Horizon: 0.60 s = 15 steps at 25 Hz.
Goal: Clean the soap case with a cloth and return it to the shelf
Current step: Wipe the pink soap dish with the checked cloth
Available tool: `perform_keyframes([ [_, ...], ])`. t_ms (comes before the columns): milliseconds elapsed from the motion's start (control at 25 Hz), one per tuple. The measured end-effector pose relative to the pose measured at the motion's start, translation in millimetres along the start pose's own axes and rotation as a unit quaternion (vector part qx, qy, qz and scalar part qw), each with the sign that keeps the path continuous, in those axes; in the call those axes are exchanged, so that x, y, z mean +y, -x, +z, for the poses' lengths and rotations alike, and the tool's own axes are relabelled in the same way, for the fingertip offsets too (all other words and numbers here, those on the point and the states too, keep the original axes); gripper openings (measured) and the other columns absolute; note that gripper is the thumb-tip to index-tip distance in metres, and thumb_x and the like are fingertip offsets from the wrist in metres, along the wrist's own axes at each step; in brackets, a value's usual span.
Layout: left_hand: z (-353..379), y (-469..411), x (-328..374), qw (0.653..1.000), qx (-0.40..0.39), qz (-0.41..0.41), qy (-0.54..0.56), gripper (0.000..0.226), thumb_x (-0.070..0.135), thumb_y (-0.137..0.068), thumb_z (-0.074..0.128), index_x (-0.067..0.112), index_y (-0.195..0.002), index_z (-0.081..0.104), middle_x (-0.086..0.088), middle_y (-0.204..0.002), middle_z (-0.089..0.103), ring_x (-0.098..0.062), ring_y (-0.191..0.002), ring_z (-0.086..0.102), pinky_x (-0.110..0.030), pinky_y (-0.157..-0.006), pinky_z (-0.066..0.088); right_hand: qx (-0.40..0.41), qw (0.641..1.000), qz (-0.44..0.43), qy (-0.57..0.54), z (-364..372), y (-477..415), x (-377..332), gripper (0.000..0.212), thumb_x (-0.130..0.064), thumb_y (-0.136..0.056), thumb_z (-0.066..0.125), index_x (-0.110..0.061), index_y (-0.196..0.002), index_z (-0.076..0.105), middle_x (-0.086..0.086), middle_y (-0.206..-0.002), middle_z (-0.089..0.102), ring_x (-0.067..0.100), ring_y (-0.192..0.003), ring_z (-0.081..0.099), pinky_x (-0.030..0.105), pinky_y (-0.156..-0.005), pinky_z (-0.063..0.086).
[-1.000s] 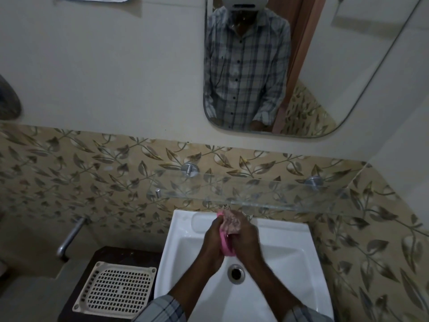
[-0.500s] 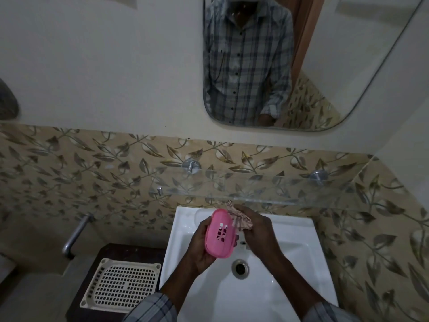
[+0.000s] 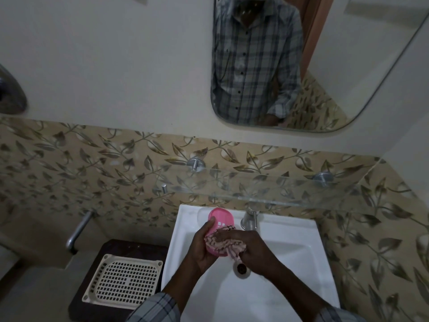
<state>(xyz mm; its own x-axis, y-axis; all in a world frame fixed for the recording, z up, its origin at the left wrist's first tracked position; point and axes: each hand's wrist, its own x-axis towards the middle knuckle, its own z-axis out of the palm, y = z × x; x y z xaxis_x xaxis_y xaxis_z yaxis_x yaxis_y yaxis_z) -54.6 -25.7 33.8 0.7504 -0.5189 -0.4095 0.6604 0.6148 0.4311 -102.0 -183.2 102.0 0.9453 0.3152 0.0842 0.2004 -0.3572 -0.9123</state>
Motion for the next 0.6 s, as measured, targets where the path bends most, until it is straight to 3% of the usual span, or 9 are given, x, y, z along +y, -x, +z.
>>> perform_keyframes([
  [80, -0.1, -0.4, 1.2, 1.000, -0.010, 0.006, -0.002, 0.082, 0.046, -0.065, 0.086, -0.004, -0.125, 0.063, -0.029, -0.120, 0.064, -0.040, -0.107, 0.063, -0.054, -0.102, 0.045, 0.083, 0.993, 0.049, -0.066, -12.2, -9.7, -8.4, 0.055, 0.013, -0.074, 0.047, -0.017, -0.110, 0.074, 0.000, -0.108, 0.077, 0.021, -0.105, 0.071, 0.031, -0.087, 0.059],
  [160, 0.1, -0.3, 1.6, 1.000, -0.007, -0.011, 0.010, 0.082, 0.062, -0.079, 0.062, 0.000, -0.134, 0.057, -0.027, -0.122, 0.063, -0.039, -0.109, 0.062, -0.057, -0.104, 0.041, 0.216, 0.974, 0.058, 0.023, -24.9, -19.9, -13.0, 0.046, 0.010, -0.079, 0.055, -0.018, -0.110, 0.074, -0.002, -0.105, 0.077, 0.018, -0.101, 0.071, 0.032, -0.085, 0.059],
  [200, 0.4, -0.7, -0.4, 1.000, -0.003, -0.017, 0.012, 0.085, 0.065, -0.081, 0.053, 0.001, -0.136, 0.054, -0.026, -0.122, 0.063, -0.038, -0.108, 0.062, -0.057, -0.104, 0.041, 0.230, 0.968, 0.035, 0.095, -27.1, -24.9, -15.2, 0.044, 0.010, -0.079, 0.061, -0.016, -0.112, 0.073, 0.001, -0.109, 0.075, 0.018, -0.104, 0.070, 0.033, -0.089, 0.057],
  [280, 8.3, -1.0, -4.2, 0.999, -0.006, 0.002, 0.033, 0.079, 0.060, -0.084, 0.051, 0.003, -0.140, 0.050, -0.024, -0.126, 0.062, -0.038, -0.112, 0.062, -0.054, -0.103, 0.044, 0.143, 0.957, 0.000, 0.253, -12.2, -31.0, -19.3, 0.046, 0.003, -0.082, 0.066, -0.010, -0.125, 0.066, 0.009, -0.127, 0.066, 0.024, -0.118, 0.061, 0.037, -0.102, 0.049],
  [360, 17.8, -2.3, -4.2, 0.998, 0.012, 0.032, 0.056, 0.077, 0.051, -0.082, 0.064, 0.003, -0.141, 0.050, -0.024, -0.128, 0.062, -0.038, -0.115, 0.062, -0.051, -0.103, 0.048, 0.096, 0.954, 0.071, 0.277, 18.1, -27.1, -15.2, 0.040, -0.008, -0.095, 0.053, -0.010, -0.134, 0.058, 0.009, -0.139, 0.057, 0.025, -0.129, 0.051, 0.036, -0.109, 0.042],
  [480, 19.4, -3.1, 0.0, 0.996, 0.030, 0.033, 0.075, 0.099, 0.052, -0.063, 0.082, -0.001, -0.140, 0.049, -0.023, -0.120, 0.062, -0.035, -0.107, 0.061, -0.049, -0.103, 0.045, 0.113, 0.960, 0.114, 0.228, 41.4, -8.5, -10.2, 0.031, -0.012, -0.096, 0.047, -0.006, -0.118, 0.068, 0.016, -0.114, 0.071, 0.032, -0.107, 0.064, 0.037, -0.093, 0.052],
  [600, 3.6, 3.6, 2.9, 0.995, 0.031, 0.056, 0.081, 0.106, 0.054, -0.058, 0.085, 0.002, -0.143, 0.046, -0.024, -0.120, 0.061, -0.035, -0.107, 0.058, -0.051, -0.101, 0.044, 0.075, 0.969, 0.036, 0.231, 7.1, 3.5, -6.2, 0.026, 0.003, -0.077, 0.059, -0.005, -0.093, 0.078, 0.009, -0.086, 0.078, 0.024, -0.080, 0.072, 0.019, -0.074, 0.050],
])
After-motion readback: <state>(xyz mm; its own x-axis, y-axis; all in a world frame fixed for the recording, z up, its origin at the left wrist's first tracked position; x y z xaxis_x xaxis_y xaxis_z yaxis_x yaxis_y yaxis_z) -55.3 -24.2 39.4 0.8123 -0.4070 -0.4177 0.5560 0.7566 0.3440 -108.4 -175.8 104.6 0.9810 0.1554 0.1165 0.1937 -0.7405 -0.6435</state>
